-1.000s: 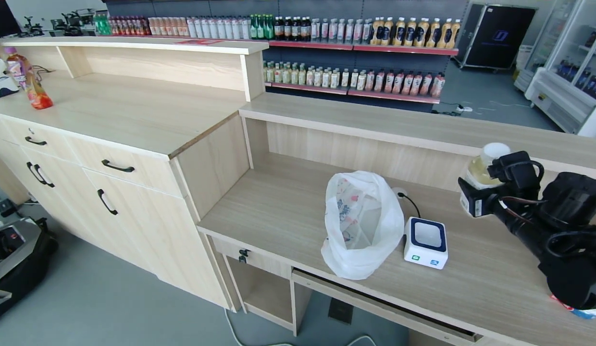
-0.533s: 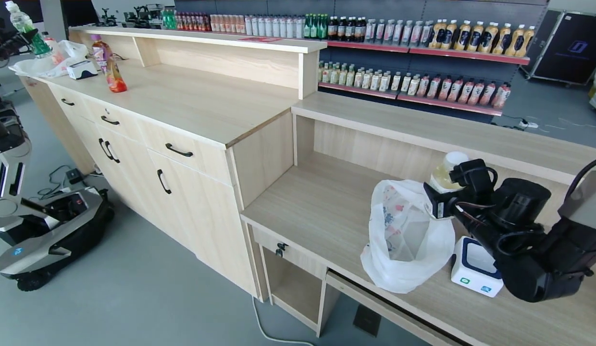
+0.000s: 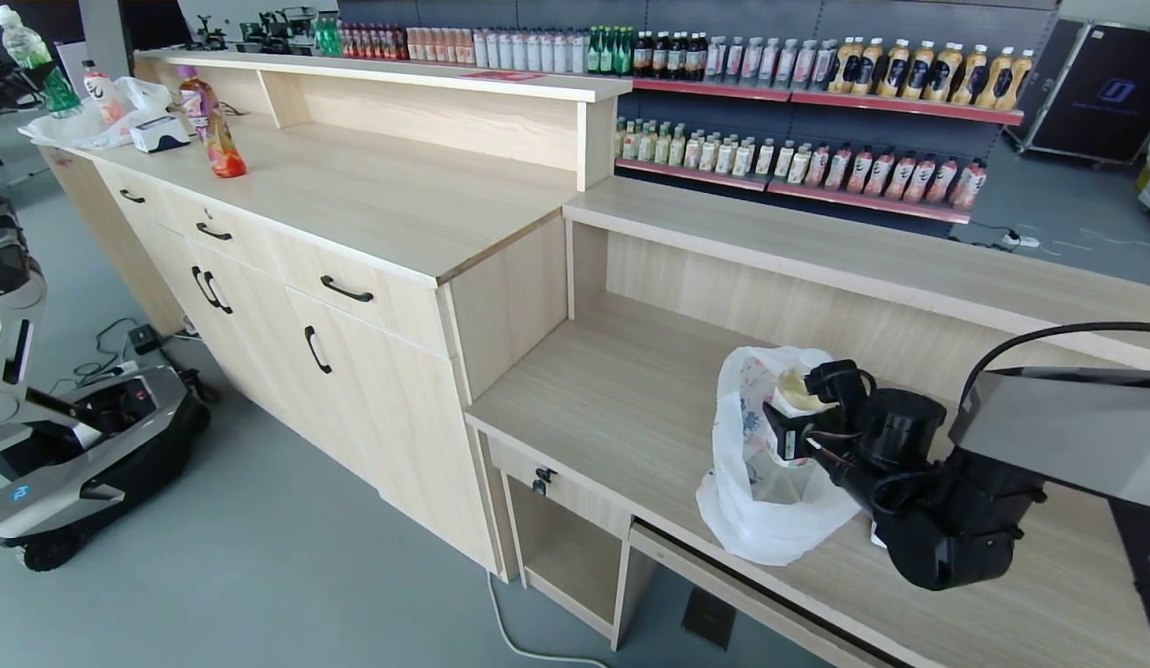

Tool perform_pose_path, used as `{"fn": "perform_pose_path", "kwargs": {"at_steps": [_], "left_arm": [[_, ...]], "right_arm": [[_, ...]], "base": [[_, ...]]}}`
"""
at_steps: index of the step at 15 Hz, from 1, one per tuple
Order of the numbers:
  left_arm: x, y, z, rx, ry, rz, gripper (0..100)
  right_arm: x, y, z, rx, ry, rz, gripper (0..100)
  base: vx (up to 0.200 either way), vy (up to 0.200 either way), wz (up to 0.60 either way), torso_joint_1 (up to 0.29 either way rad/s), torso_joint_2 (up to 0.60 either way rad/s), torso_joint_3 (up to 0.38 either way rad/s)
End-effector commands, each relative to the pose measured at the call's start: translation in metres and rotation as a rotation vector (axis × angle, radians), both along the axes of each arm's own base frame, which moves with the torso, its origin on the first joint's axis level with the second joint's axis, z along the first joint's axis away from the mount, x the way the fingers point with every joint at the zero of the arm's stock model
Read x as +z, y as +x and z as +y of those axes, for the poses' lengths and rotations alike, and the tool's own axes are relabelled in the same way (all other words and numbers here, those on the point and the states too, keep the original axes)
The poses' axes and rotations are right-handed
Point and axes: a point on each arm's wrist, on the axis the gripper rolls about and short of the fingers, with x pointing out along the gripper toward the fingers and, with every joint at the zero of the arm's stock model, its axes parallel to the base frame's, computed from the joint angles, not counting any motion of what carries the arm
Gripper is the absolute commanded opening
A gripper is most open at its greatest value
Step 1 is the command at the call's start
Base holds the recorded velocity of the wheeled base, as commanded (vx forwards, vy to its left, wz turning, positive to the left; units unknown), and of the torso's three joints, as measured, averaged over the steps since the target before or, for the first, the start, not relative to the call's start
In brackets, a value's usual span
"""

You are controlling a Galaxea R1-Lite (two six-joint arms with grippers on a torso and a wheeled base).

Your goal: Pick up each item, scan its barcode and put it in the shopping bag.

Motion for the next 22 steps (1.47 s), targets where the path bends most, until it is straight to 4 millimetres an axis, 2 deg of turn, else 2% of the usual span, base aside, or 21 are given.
{"fn": "perform_pose_path", "kwargs": {"at_steps": [1, 4, 6, 12, 13, 15, 18, 20, 21, 22], "left_arm": [[0.0, 0.0, 0.0, 0.0, 0.0, -0.001, 100], [0.0, 0.0, 0.0, 0.0, 0.0, -0.001, 100], [0.0, 0.0, 0.0, 0.0, 0.0, -0.001, 100], [0.0, 0.0, 0.0, 0.0, 0.0, -0.001, 100], [0.0, 0.0, 0.0, 0.0, 0.0, -0.001, 100], [0.0, 0.0, 0.0, 0.0, 0.0, -0.001, 100], [0.0, 0.0, 0.0, 0.0, 0.0, -0.001, 100], [0.0, 0.0, 0.0, 0.0, 0.0, -0.001, 100], [0.0, 0.0, 0.0, 0.0, 0.0, -0.001, 100], [0.0, 0.0, 0.0, 0.0, 0.0, -0.001, 100]], "right_arm": [[-0.029, 0.0, 0.013, 0.03, -0.006, 0.068, 0], [-0.04, 0.009, 0.034, 0.084, 0.014, 0.054, 0], [-0.042, 0.014, 0.041, 0.098, 0.016, 0.037, 0], [-0.053, 0.01, 0.038, 0.093, 0.016, 0.075, 0], [-0.054, 0.009, 0.036, 0.088, 0.016, 0.081, 100], [-0.046, 0.009, 0.031, 0.076, 0.023, 0.069, 100], [-0.007, 0.008, 0.028, 0.069, 0.048, -0.006, 100], [0.039, -0.004, 0.024, 0.066, 0.054, -0.029, 100], [0.073, -0.015, 0.017, 0.056, 0.054, -0.054, 100], [0.11, -0.039, 0.003, 0.033, 0.044, -0.071, 100]], "base": [[0.0, 0.0, 0.0, 0.0, 0.0, 0.0], [0.0, 0.0, 0.0, 0.0, 0.0, 0.0], [0.0, 0.0, 0.0, 0.0, 0.0, 0.0], [0.0, 0.0, 0.0, 0.0, 0.0, 0.0], [0.0, 0.0, 0.0, 0.0, 0.0, 0.0], [0.0, 0.0, 0.0, 0.0, 0.0, 0.0], [0.0, 0.0, 0.0, 0.0, 0.0, 0.0], [0.0, 0.0, 0.0, 0.0, 0.0, 0.0], [0.0, 0.0, 0.0, 0.0, 0.0, 0.0], [0.0, 0.0, 0.0, 0.0, 0.0, 0.0]]}}
